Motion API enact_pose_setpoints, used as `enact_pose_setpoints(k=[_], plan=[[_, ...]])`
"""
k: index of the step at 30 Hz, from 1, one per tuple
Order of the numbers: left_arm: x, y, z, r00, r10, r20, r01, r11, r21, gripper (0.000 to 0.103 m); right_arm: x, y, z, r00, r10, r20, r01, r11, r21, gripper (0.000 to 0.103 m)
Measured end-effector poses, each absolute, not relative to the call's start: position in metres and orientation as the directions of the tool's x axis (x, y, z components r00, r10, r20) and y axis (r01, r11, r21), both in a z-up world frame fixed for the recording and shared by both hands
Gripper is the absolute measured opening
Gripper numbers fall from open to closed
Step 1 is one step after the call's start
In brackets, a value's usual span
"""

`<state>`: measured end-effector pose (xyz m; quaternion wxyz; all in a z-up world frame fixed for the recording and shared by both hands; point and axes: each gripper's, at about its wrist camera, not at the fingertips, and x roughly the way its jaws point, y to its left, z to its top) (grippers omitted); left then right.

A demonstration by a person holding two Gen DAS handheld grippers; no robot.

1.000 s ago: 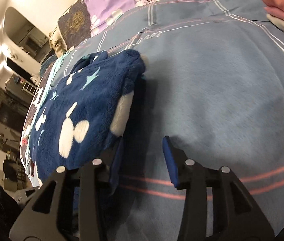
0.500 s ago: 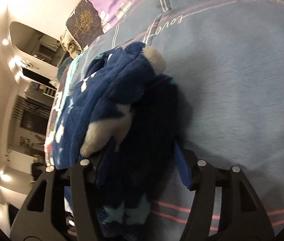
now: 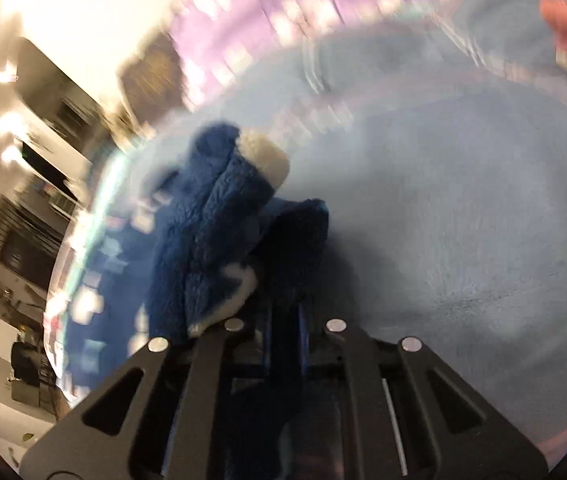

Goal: Fold small clothes

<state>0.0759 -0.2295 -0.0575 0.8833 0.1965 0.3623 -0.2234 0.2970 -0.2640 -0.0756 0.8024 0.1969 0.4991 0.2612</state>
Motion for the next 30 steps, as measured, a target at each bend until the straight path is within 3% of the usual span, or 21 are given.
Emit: enact_pose_setpoints(k=[2,5,7,8,9,11,13,14,15,17,20,21,23,24,25,27,29,30], plan=[[0.075,-0.229,-0.057,0.630,-0.269,-0.728,0.539,0.827,0.161,0.016,0.294,-0.278,-0.075,0.384,0.657,-0.649,-0.185,0.743,0.643,0.016],[0.076,-0.225,-0.058,0.620,-0.292,-0.728,0.542,0.830,0.129,0.020,0.287,-0.296,-0.053,0.479,0.583,-0.656,-0.154,0.792,0.591,0.039],[0.073,-0.228,-0.057,0.621,-0.292,-0.727,0.543,0.830,0.130,0.022,0.280,-0.308,-0.035,0.516,0.600,-0.611,-0.170,0.771,0.613,0.040],[0.073,-0.230,-0.057,0.621,-0.293,-0.727,0.544,0.829,0.130,0.022,0.279,-0.311,-0.030,0.508,0.630,-0.588,-0.180,0.745,0.642,0.046],[0.074,-0.229,-0.057,0.621,-0.295,-0.726,0.545,0.829,0.129,0.024,0.277,-0.312,-0.026,0.492,0.660,-0.567,-0.188,0.717,0.671,0.059],[0.074,-0.231,-0.057,0.618,-0.300,-0.727,0.545,0.830,0.121,0.027,0.281,-0.296,-0.028,0.442,0.660,-0.607,-0.203,0.733,0.650,0.072],[0.074,-0.232,-0.058,0.615,-0.306,-0.727,0.548,0.829,0.115,0.030,0.291,-0.278,-0.035,0.391,0.613,-0.686,-0.212,0.786,0.581,0.070],[0.073,-0.232,-0.058,0.614,-0.308,-0.726,0.548,0.829,0.111,0.030,0.293,-0.273,-0.038,0.394,0.578,-0.714,-0.203,0.813,0.546,0.048],[0.073,-0.232,-0.057,0.613,-0.313,-0.726,0.548,0.829,0.106,0.030,0.296,-0.264,-0.037,0.422,0.553,-0.719,-0.190,0.829,0.526,0.016],[0.073,-0.230,-0.057,0.611,-0.327,-0.721,0.545,0.834,0.084,0.030,0.289,-0.256,-0.015,0.525,0.565,-0.637,-0.228,0.814,0.534,0.013],[0.083,-0.214,-0.057,0.597,-0.359,-0.718,0.543,0.839,0.031,0.031,0.273,-0.245,0.006,0.579,0.611,-0.540,-0.359,0.785,0.504,0.012],[0.085,-0.214,-0.058,0.590,-0.369,-0.719,0.545,0.838,0.017,0.033,0.273,-0.241,0.006,0.604,0.586,-0.540,-0.372,0.806,0.459,0.013],[0.087,-0.210,-0.060,0.580,-0.381,-0.720,0.551,0.834,0.003,0.039,0.292,-0.238,-0.017,0.618,0.464,-0.635,-0.295,0.885,0.359,0.016],[0.087,-0.211,-0.061,0.573,-0.392,-0.720,0.561,0.828,-0.004,0.049,0.307,-0.240,-0.044,0.589,0.359,-0.724,-0.216,0.933,0.288,0.024],[0.086,-0.213,-0.062,0.557,-0.414,-0.720,0.586,0.810,-0.013,0.060,0.318,-0.246,-0.069,0.536,0.347,-0.769,-0.172,0.938,0.302,0.036],[0.082,-0.215,-0.063,0.556,-0.419,-0.718,0.602,0.798,0.001,0.064,0.313,-0.262,-0.072,0.563,0.425,-0.709,-0.155,0.897,0.415,0.041],[0.080,-0.213,-0.062,0.560,-0.426,-0.710,0.604,0.797,-0.001,0.064,0.307,-0.265,-0.060,0.567,0.399,-0.720,-0.124,0.906,0.404,0.047],[0.081,-0.211,-0.061,0.559,-0.435,-0.706,0.603,0.797,-0.014,0.064,0.302,-0.264,-0.051,0.585,0.364,-0.725,-0.120,0.923,0.366,0.055]])
